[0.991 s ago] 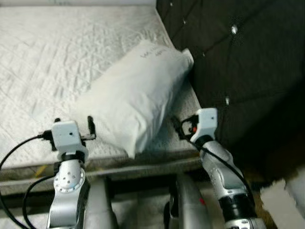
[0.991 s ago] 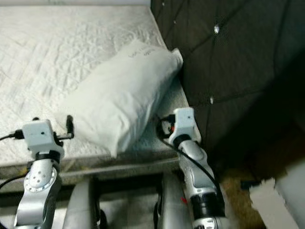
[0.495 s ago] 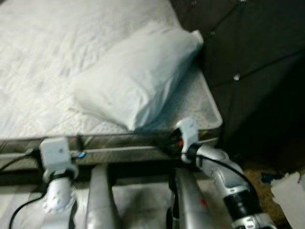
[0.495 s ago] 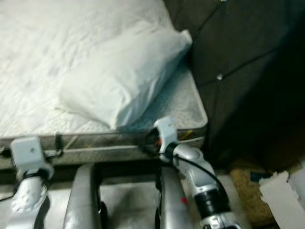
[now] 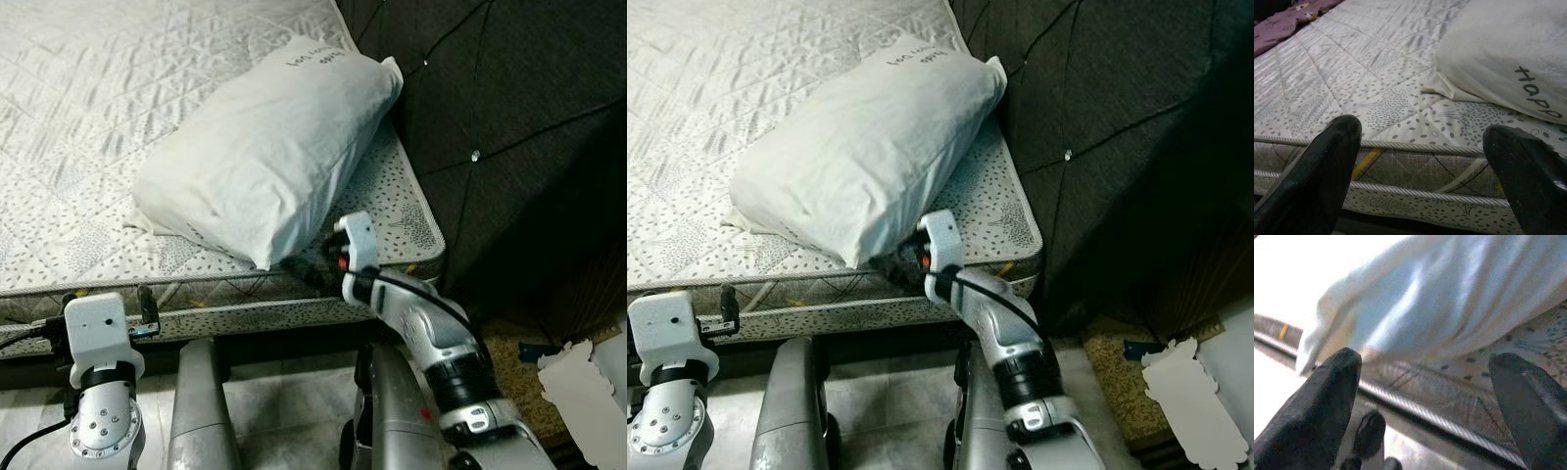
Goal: Clean up the room
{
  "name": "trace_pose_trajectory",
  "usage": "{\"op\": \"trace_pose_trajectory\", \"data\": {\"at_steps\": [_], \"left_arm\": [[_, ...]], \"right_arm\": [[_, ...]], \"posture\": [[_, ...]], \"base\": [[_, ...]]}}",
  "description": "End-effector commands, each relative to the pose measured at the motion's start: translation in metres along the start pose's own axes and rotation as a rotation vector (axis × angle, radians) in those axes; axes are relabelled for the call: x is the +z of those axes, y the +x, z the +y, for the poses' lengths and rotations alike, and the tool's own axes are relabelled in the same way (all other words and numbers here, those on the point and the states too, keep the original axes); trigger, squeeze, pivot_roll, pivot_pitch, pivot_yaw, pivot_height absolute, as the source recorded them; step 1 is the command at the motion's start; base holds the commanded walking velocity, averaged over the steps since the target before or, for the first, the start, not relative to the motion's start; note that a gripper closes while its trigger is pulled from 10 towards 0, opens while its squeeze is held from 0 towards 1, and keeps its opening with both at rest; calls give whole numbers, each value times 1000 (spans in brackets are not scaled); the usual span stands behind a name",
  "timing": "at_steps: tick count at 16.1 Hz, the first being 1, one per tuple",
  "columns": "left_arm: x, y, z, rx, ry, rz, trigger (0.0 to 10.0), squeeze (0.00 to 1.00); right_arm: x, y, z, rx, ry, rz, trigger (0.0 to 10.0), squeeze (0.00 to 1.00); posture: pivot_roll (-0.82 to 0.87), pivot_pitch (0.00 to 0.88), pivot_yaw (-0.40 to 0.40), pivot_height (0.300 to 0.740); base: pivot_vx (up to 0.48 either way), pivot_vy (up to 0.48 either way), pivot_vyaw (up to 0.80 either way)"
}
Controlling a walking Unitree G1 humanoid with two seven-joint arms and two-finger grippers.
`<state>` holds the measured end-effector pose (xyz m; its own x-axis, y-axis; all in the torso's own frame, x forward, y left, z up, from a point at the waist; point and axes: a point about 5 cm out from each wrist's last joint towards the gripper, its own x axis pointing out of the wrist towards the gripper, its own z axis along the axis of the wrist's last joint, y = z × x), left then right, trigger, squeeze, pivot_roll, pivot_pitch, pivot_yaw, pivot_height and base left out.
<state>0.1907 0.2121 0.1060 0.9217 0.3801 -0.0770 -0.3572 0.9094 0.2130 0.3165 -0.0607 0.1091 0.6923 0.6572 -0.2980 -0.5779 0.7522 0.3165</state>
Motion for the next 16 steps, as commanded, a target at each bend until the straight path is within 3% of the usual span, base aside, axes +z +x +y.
{"op": "trace_pose_trajectory", "data": {"at_steps": [1, 7, 8, 10, 12, 14, 16], "left_arm": [[4, 0, 2, -2, 10, -6, 10000, 0], [3, -1, 2, -25, -16, 4, 10000, 0], [3, 0, 3, -18, -18, 8, 10000, 0], [3, 0, 4, -15, -19, 6, 10000, 0], [3, 0, 5, -12, -22, 7, 10000, 0], [3, 0, 4, -12, -23, 7, 10000, 0], [4, 2, 2, -15, -22, 7, 10000, 0]], "right_arm": [[1, 3, -1, -53, 45, 1, 10000, 0], [2, 15, 20, 36, 246, 23, 10000, 0], [7, 21, 27, 66, 322, 14, 10000, 0], [21, 27, 30, 82, 374, -25, 10000, 0], [36, 31, 28, 85, 385, -55, 10000, 0], [36, 33, 27, 72, 337, -49, 10000, 0], [32, 35, 31, 11, 229, -53, 10000, 0]], "posture": [[58, 118, -34, 533], [78, 116, -21, 533], [79, 116, -21, 533], [91, 115, -26, 533], [92, 114, -28, 533], [91, 112, -31, 533], [89, 113, -30, 533]], "base": [[0, 0, 0], [0, 0, 0], [0, 0, 0], [0, 0, 0], [0, 0, 0], [0, 0, 0], [0, 0, 0]]}}
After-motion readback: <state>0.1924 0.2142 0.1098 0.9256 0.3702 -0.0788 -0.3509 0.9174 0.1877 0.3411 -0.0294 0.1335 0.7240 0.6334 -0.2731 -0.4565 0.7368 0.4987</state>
